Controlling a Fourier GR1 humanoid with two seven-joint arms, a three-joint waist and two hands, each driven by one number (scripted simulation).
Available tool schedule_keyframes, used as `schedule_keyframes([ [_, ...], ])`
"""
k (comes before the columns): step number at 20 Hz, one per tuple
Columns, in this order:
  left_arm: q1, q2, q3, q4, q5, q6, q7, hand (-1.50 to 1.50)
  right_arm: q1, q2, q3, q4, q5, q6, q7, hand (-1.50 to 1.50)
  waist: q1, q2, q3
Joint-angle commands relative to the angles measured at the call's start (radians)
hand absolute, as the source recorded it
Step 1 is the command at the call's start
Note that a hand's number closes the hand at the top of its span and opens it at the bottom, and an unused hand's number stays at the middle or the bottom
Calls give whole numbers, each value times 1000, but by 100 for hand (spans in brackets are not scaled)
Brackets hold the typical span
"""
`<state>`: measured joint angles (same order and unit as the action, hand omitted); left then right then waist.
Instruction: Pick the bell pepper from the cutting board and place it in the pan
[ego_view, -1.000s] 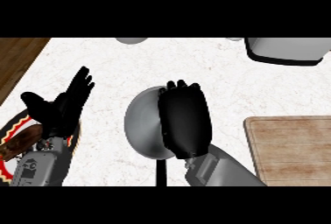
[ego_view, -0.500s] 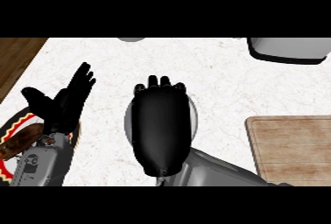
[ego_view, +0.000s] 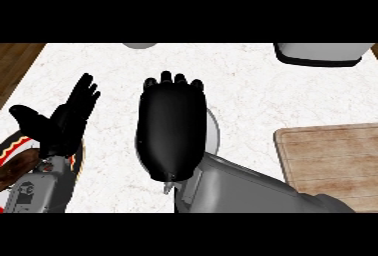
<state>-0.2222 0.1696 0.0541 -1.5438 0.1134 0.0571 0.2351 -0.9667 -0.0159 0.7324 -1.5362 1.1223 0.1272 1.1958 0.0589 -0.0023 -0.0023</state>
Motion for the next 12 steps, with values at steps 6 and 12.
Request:
schedule_keyframes([
  [6, 29, 9, 8, -52, 4, -2, 24, 0, 92, 15, 12, 218, -42, -310, 0, 150, -23, 8, 2],
  [12, 11, -4, 22, -12, -6, 13, -13, 0, 65, 15, 10, 456, -120, -479, -134, 150, -20, 11, 2],
])
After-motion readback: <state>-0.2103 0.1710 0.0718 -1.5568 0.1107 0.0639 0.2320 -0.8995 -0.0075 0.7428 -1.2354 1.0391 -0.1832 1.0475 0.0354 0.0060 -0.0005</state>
